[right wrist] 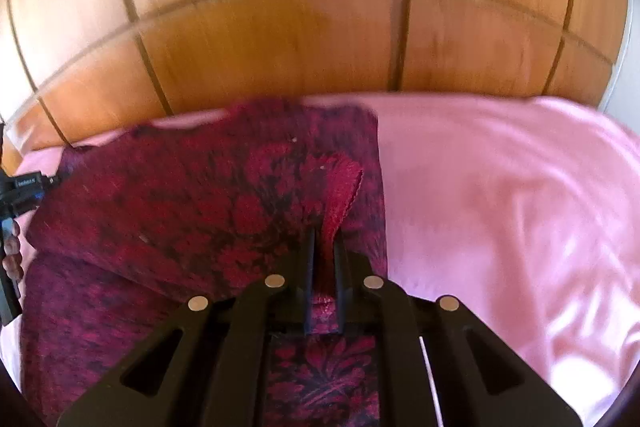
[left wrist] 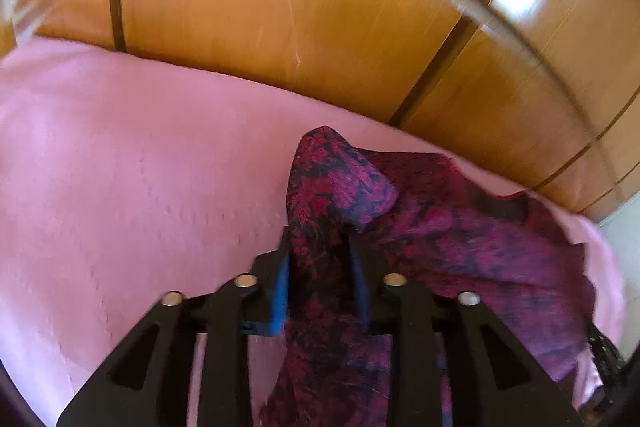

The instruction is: Fold small clothes

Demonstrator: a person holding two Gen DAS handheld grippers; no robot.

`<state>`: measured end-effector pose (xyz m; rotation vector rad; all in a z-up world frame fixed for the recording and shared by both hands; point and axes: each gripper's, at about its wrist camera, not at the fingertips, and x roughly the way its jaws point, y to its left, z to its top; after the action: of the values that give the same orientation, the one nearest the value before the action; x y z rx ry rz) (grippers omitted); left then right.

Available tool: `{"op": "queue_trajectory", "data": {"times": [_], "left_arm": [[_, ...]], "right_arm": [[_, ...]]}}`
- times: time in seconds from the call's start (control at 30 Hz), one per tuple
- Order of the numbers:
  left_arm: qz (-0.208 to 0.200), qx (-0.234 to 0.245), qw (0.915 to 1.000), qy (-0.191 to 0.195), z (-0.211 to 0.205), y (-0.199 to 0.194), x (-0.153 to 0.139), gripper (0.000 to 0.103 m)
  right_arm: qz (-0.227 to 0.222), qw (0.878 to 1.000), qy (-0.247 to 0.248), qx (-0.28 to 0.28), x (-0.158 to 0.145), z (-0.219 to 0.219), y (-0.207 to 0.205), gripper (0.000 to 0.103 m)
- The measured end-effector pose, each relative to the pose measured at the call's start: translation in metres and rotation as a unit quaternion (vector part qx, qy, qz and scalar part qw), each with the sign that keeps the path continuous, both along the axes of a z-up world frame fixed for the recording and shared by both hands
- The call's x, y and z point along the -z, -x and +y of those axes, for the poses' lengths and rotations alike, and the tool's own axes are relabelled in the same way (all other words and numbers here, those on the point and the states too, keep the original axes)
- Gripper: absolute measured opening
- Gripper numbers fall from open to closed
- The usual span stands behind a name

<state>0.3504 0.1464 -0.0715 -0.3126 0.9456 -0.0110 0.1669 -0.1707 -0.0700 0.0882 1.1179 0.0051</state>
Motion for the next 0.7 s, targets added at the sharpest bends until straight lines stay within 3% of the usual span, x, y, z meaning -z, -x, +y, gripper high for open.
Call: {"op": "queue_trajectory", "data": {"times": [0.07,0.1,0.2,0.23,0.3,0.37,0.43,0.53,0.7], "left_arm": [[0.002,-0.005,0.9997,-0.025,-0.007,-0.002,-0.003,0.04],[0.0,-0.022,0.9991,-0.037,-0.007,0.002,-0.009,0.053],[-0.039,-0.05,0.9973,-0.038,0.001,0.025,-0.03,0.054],[-0.058,-0.044,0.9966,-0.038,0.0,0.034,-0.039,0.054],[-0.095,-0.015,0.9946,-0.039,-0.005,0.06,-0.051,0.054],[-0.116,0.028,0.9919,-0.043,-0.02,0.08,-0.055,0.054],[-0.113,0.055,0.9909,-0.049,-0.032,0.087,-0.048,0.054],[-0.076,0.069,0.9917,-0.078,-0.046,0.083,-0.024,0.054],[-0.065,0.056,0.9904,-0.108,-0.054,0.078,-0.009,0.054]], "right_arm": [[-0.001,1.0,-0.002,0.01,0.001,0.0,-0.003,0.008],[-0.001,1.0,-0.002,0.011,0.0,0.0,-0.003,0.009],[-0.003,1.0,-0.014,0.019,-0.004,-0.005,-0.005,0.014],[-0.005,1.0,-0.011,0.022,-0.006,-0.006,-0.004,0.027],[-0.021,0.999,-0.006,0.037,-0.021,-0.014,-0.001,0.043],[-0.042,0.998,-0.017,0.045,-0.038,-0.018,0.008,0.043],[-0.059,0.997,-0.031,0.031,-0.053,-0.011,0.013,0.051],[-0.056,0.998,-0.037,-0.002,-0.055,0.012,0.013,0.052],[-0.004,0.999,0.004,-0.037,-0.014,0.041,-0.001,0.053]]}}
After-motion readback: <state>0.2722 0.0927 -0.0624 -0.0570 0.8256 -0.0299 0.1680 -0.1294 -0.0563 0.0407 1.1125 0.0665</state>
